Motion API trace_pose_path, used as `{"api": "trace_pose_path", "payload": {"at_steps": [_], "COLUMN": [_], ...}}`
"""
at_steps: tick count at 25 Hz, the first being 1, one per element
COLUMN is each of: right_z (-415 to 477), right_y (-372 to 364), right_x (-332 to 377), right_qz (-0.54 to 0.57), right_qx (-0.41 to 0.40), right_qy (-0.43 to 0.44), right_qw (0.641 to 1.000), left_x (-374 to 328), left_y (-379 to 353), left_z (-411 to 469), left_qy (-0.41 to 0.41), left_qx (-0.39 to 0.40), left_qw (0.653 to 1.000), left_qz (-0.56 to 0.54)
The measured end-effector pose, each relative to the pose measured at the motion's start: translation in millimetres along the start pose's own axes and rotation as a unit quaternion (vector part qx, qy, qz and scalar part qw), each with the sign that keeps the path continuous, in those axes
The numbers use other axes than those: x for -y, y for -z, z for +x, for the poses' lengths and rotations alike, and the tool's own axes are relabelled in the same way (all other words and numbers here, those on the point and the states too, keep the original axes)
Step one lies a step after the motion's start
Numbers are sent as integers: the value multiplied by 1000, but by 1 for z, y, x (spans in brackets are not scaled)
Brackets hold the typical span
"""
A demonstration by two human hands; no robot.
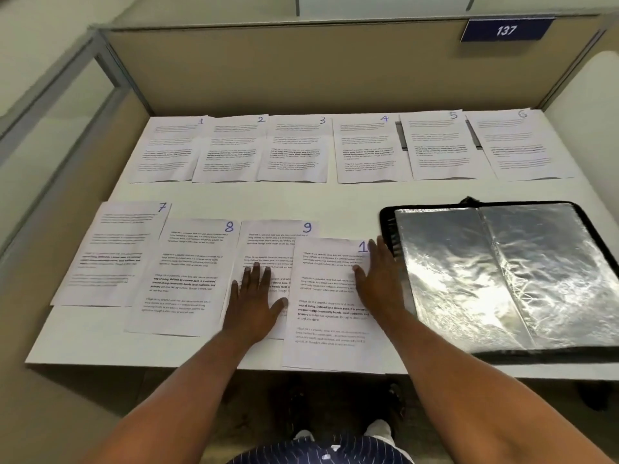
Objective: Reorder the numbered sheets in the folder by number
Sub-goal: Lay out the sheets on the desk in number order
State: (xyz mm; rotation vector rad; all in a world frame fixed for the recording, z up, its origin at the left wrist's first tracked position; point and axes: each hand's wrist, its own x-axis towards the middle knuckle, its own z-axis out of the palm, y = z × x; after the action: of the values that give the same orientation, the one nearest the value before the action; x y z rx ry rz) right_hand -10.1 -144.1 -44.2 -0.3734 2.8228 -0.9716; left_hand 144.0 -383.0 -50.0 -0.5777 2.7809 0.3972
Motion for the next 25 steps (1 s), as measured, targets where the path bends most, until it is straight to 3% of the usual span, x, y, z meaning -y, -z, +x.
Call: {"api": "trace_pose_path", "payload": {"at_steps": [2,4,7,12,19,25], "right_z": [-15,-26,-32,-28,-31,-42], "right_y": [-13,-22,-24,-10,22,50], "right_x": [-7,-16,-26,-25,-7,-13], "right_qz": [-118,-183,-215,-210,-199,-204], "right_qx": [99,170,199,193,112,73], "right_qy": [90,120,132,140,134,92], "right_qw": [984,961,947,948,964,972], "left_x": [0,0,3,-4,-48,-84], "left_y": [-4,-10,-18,-16,17,32], "left_z": [0,1,2,1,8,14], "left_qy": [4,16,29,17,-81,-141], "left_qx": [9,13,9,-9,-92,-115], "left_qw": [1000,1000,1000,1000,992,983], "left_qz": [2,-2,2,1,-13,-19]}}
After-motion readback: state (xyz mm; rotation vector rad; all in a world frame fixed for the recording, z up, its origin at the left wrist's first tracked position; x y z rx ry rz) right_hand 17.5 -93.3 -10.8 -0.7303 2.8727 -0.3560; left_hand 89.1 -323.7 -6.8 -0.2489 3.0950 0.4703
